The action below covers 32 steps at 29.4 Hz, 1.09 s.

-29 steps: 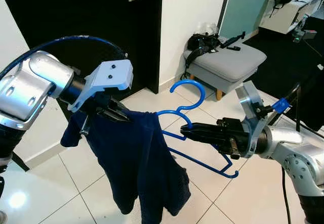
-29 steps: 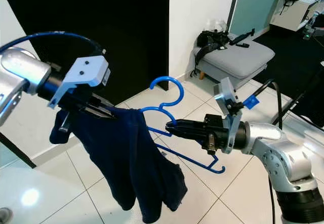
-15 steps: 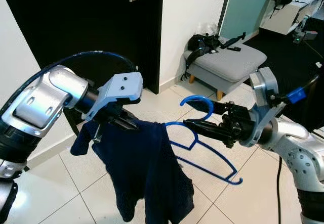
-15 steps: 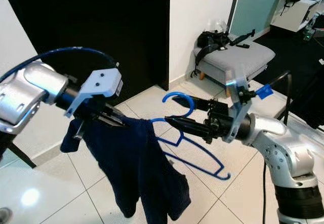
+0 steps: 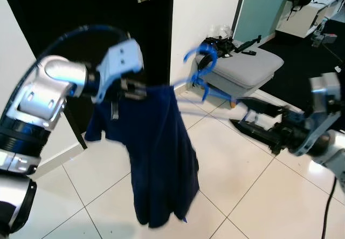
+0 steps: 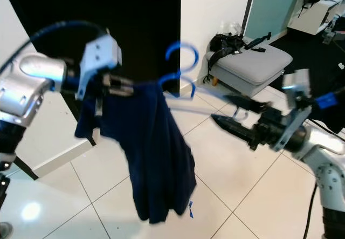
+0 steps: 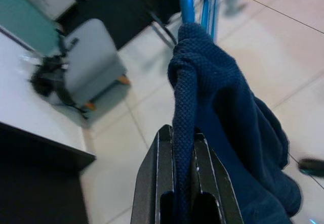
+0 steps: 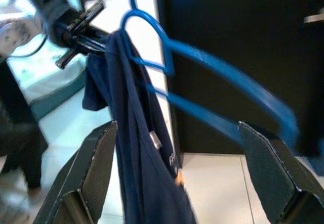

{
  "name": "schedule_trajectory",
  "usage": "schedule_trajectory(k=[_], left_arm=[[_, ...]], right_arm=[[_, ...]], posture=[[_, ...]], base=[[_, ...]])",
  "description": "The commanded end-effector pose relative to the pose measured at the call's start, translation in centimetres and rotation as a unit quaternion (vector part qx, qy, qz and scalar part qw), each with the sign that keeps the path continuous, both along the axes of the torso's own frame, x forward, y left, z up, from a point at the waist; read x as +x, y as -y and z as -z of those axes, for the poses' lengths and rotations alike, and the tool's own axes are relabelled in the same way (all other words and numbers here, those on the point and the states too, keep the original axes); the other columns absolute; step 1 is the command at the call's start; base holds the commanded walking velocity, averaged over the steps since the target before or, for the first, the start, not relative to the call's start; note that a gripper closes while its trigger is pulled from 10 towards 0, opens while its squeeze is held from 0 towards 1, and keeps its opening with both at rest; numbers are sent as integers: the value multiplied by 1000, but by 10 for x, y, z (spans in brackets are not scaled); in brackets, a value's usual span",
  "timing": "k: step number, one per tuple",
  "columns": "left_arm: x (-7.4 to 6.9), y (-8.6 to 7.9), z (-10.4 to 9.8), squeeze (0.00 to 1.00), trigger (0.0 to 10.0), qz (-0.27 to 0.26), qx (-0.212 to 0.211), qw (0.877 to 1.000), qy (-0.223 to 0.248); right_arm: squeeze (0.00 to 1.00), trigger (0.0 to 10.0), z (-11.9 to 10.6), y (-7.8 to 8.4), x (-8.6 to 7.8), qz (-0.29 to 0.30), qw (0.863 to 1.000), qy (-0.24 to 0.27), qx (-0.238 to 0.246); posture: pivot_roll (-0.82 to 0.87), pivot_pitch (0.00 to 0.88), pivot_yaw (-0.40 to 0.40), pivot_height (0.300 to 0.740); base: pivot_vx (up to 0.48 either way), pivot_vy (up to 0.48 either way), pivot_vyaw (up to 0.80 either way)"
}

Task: Hang hanger

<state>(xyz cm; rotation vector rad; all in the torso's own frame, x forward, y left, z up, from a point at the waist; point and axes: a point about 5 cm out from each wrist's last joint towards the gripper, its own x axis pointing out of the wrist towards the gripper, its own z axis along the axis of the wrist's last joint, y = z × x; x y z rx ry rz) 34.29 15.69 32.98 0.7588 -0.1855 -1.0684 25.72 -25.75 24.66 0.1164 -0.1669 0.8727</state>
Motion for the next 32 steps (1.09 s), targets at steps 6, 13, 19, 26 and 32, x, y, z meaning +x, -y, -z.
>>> schedule_trajectory(k=[6,13,19,26,32], left_arm=[[2,-9,-53,0,10000,-25,-59,991,114],[-4,9,-64,0,10000,36,-88,984,150],[-18,19,-62,0,10000,119,-100,980,122],[-19,14,-73,0,10000,143,-115,976,118],[-24,15,-79,0,10000,169,-144,969,111]], right_arm=[[0,10000,22,27,-21,18,997,-42,60],[0,10000,52,12,-17,28,991,-81,106],[0,10000,59,-14,-12,-13,987,-89,133],[0,10000,55,-30,-13,-63,983,-87,147],[0,10000,54,-48,-14,-102,981,-89,140]], posture=[[66,53,-4,740],[76,63,6,740],[83,65,6,740],[89,65,6,740],[81,63,10,740]], base=[[0,0,0],[0,0,0],[0,0,0],[0,0,0],[0,0,0]])
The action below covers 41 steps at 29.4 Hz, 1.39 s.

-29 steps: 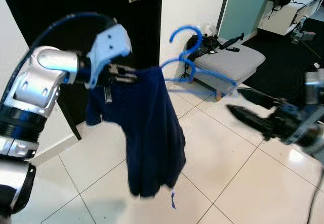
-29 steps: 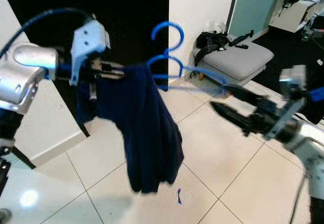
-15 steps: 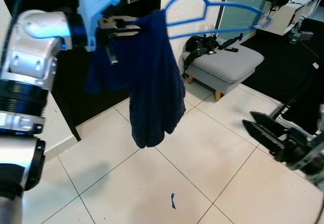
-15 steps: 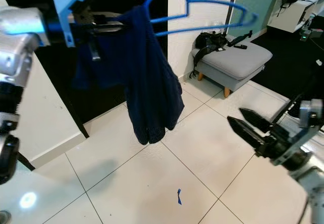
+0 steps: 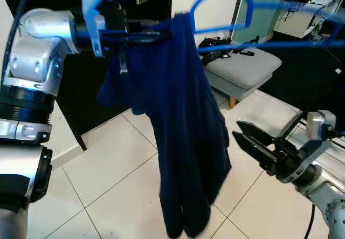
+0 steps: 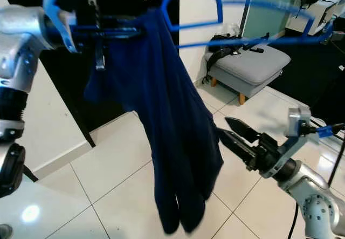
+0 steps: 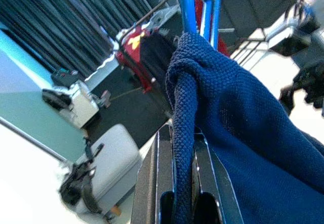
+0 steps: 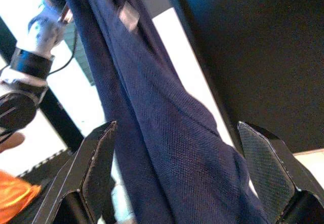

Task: Hang hanger

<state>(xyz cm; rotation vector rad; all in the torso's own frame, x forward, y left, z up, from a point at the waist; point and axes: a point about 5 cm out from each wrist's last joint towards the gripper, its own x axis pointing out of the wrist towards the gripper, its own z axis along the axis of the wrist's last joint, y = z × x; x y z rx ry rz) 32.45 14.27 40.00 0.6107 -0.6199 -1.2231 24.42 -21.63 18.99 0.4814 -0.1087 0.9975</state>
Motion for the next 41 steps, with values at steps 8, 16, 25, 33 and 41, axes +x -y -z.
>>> schedule_trajectory(k=[8,16,25,33,41], left_arm=[[-9,4,-11,0,10000,54,-35,998,-5],[-11,4,-20,0,10000,87,-66,994,-20],[-19,9,-28,0,10000,123,-73,989,-29],[-22,10,-37,0,10000,139,-76,987,-22],[-25,10,-41,0,10000,145,-79,986,-15]], right_arm=[[0,10000,-11,-20,7,-48,999,20,10],[0,10000,-27,-24,12,-70,996,43,19],[0,10000,-21,-30,3,-88,995,35,33],[0,10000,-30,-28,5,-99,993,45,43],[0,10000,-30,-37,2,-124,990,43,42]], posture=[[75,81,9,740],[73,83,17,740],[72,105,24,740],[65,119,23,740],[60,109,25,740]], base=[[0,0,0],[0,0,0],[0,0,0],[0,0,0],[0,0,0]])
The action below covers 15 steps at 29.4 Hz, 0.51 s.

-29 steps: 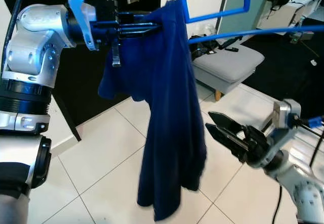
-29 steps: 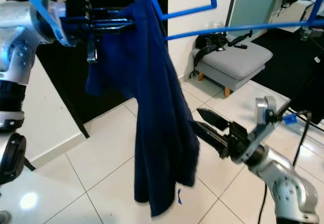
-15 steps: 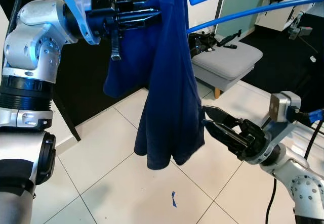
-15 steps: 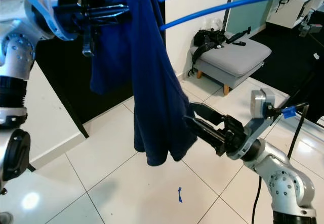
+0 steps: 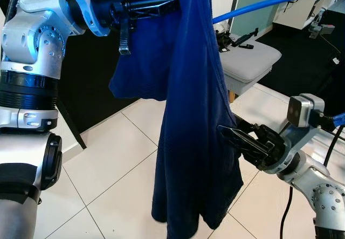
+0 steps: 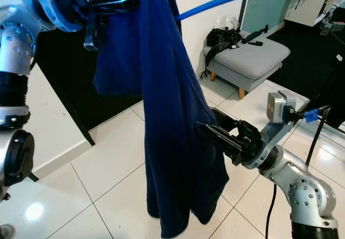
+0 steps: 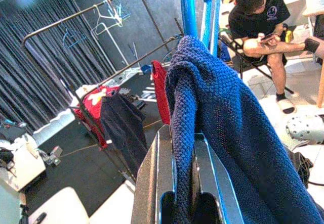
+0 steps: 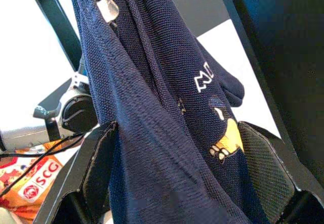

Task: Hang hanger

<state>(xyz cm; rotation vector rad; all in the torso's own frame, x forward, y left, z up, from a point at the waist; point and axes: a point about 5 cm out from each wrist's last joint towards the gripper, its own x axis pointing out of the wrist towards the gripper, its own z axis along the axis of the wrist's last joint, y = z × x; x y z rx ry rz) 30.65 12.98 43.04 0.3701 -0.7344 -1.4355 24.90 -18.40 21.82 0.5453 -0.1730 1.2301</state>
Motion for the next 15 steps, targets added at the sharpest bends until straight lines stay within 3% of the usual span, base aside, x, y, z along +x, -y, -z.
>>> schedule_trajectory(k=[1,9,10,12,13,15], left_arm=[[-7,-2,-11,0,10000,9,-14,1000,21],[-5,-1,-10,0,10000,-2,-10,1000,25],[-4,-1,-11,0,10000,-11,-13,1000,26],[-4,-1,-11,0,10000,-11,-13,1000,26],[-2,-2,-11,0,10000,-20,-17,999,27],[-2,-2,-11,0,10000,-20,-17,999,27]], right_arm=[[0,10000,-2,-5,-3,-16,1000,6,-4],[0,10000,-4,-7,-4,-24,1000,8,-5],[0,8157,-4,-7,-5,-26,1000,8,-4],[0,8157,-4,-7,-5,-26,1000,8,-4],[0,0,-3,-6,-6,-27,1000,5,-2],[0,0,-3,-6,-6,-27,1000,5,-2]], posture=[[61,110,28,740],[61,107,27,740],[61,107,27,740],[61,107,27,740],[60,103,25,740],[60,103,25,740]], base=[[0,0,0],[0,0,0],[0,0,0],[0,0,0],[0,0,0],[0,0,0]])
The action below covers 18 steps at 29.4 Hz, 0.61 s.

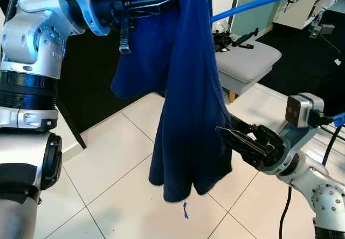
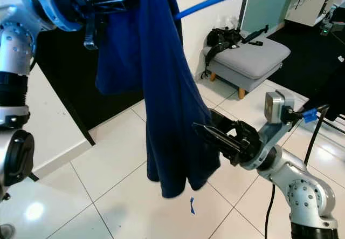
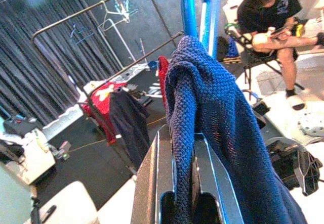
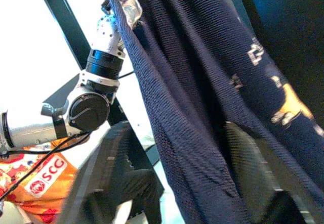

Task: Hang hanger

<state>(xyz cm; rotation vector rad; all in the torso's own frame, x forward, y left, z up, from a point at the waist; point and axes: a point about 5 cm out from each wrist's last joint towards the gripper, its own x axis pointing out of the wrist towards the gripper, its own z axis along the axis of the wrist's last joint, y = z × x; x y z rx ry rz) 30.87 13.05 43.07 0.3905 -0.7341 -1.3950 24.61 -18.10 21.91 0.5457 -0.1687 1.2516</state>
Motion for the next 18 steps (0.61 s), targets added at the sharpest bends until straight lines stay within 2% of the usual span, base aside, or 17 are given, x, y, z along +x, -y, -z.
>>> schedule_trajectory(k=[1,14,18], left_arm=[[-4,-1,-11,0,10000,1,-15,1000,21],[0,-4,-13,0,10000,-18,-28,999,28],[4,-9,-13,0,10000,-45,-29,998,27]], right_arm=[[0,0,-2,-4,-3,-16,1000,4,-2],[0,0,0,4,-4,-4,1000,0,-3],[0,0,0,6,-2,7,1000,2,-11]], posture=[[60,103,25,740],[62,94,27,740],[66,93,26,740]], base=[[0,0,0],[0,0,0],[0,0,0]])
